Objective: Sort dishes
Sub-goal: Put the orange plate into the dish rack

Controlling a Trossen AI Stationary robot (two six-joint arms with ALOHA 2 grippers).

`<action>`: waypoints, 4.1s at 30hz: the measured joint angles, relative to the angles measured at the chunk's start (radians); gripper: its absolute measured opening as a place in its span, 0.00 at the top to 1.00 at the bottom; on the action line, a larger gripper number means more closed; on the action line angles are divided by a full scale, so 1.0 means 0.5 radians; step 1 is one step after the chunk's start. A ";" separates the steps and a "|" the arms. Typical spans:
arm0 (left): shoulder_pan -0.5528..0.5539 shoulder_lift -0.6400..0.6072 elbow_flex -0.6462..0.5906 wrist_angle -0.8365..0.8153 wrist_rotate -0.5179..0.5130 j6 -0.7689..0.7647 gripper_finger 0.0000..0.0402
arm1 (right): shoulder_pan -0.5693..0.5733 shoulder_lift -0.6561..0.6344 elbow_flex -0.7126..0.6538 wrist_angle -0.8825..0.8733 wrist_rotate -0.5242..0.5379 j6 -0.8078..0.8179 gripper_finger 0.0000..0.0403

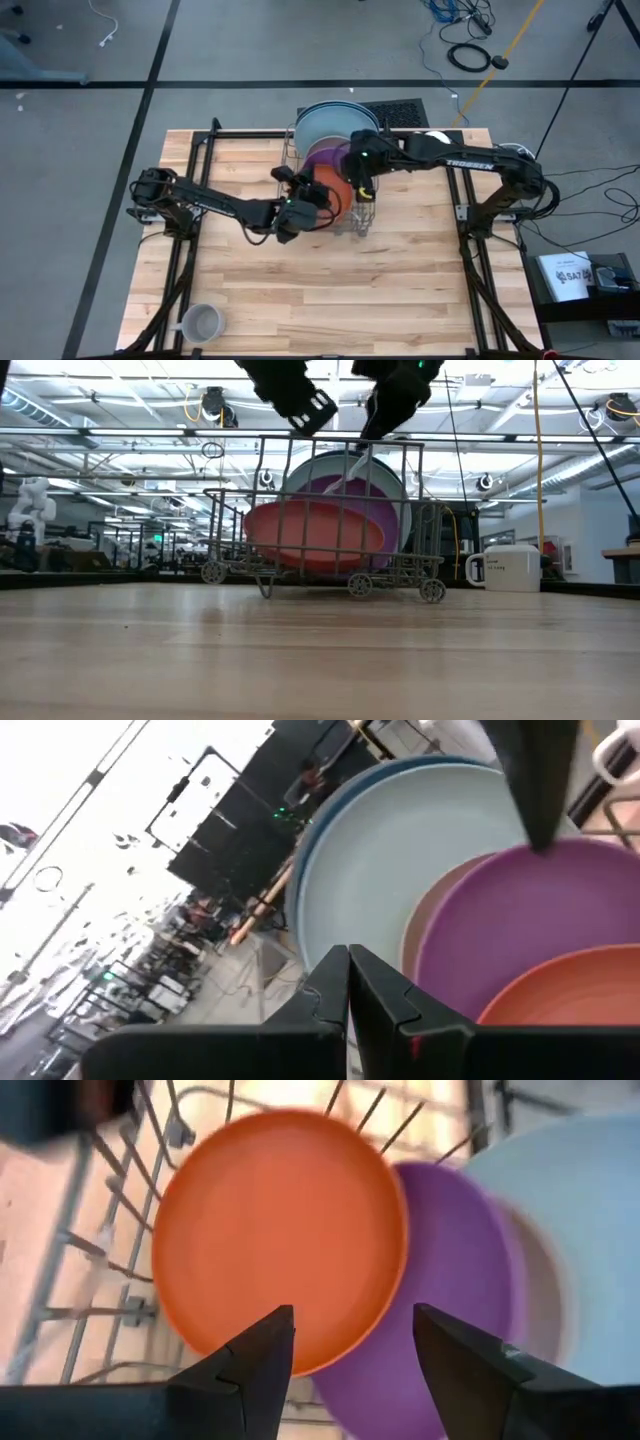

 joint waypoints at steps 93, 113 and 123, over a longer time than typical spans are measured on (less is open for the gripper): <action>-0.283 -0.478 0.000 -0.161 -0.096 -0.018 0.97 | 0.709 0.289 0.003 0.119 2.367 0.374 1.00; -0.274 -0.478 0.000 -0.167 -0.096 -0.020 0.97 | 0.659 0.393 0.005 -0.248 2.290 0.769 1.00; -0.276 -0.478 0.000 -0.166 -0.096 -0.020 0.97 | 0.642 0.479 0.005 -0.212 2.228 0.760 1.00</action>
